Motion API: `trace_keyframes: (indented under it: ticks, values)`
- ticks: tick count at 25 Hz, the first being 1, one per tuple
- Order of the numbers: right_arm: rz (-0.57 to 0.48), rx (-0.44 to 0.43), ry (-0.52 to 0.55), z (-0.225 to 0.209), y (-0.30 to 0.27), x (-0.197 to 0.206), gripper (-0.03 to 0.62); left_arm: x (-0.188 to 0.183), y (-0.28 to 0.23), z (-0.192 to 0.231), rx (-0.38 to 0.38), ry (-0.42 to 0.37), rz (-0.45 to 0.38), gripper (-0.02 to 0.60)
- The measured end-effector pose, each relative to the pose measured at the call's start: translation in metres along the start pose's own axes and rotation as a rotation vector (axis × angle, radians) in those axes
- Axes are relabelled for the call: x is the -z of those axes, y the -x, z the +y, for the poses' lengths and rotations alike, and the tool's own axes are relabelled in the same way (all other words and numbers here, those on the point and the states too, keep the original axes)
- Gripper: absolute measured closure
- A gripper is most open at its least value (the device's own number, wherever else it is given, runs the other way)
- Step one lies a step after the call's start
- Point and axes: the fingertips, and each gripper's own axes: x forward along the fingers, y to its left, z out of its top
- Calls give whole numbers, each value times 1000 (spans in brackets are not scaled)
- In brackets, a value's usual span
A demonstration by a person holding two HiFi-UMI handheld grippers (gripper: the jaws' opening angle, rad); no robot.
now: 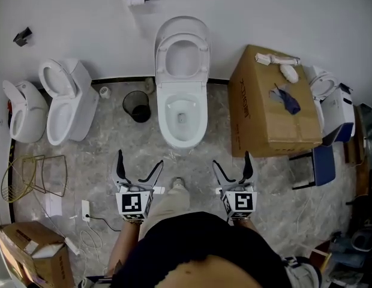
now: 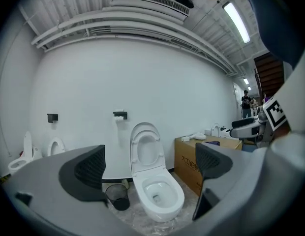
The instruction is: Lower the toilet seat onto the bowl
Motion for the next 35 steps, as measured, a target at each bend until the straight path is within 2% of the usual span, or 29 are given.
trace_keyframes:
  ticks: [5,10,13,19,22,27,31,35]
  values:
    - [13,14,14,-17,-44,-2,113,-14,-44,17,18,-4,-21,37]
    - [14,26,-2,-27,-85,-12,114,-7,-75,30,61,27,16,37]
    - [7,17,12,-31,-103,-15,112,-11,-91,32,95,-2,8,37]
    - [14,-11,44,-37,-138,-16,113,-7,-119,39,129,14,44,37]
    - [23,-24,51,-43,-155,-11,114,-14,-134,42,146,20,26,37]
    - [16,-75,76,-52,-191,-9,112,-19,-165,50,157,-4,-31,37]
    - [22,-91,87,-64,-218,-10,114,-11,-187,51,160,-20,-16,37]
    - [33,-114,89,-78,-244,-9,114,-3,-209,50,188,-69,19,37]
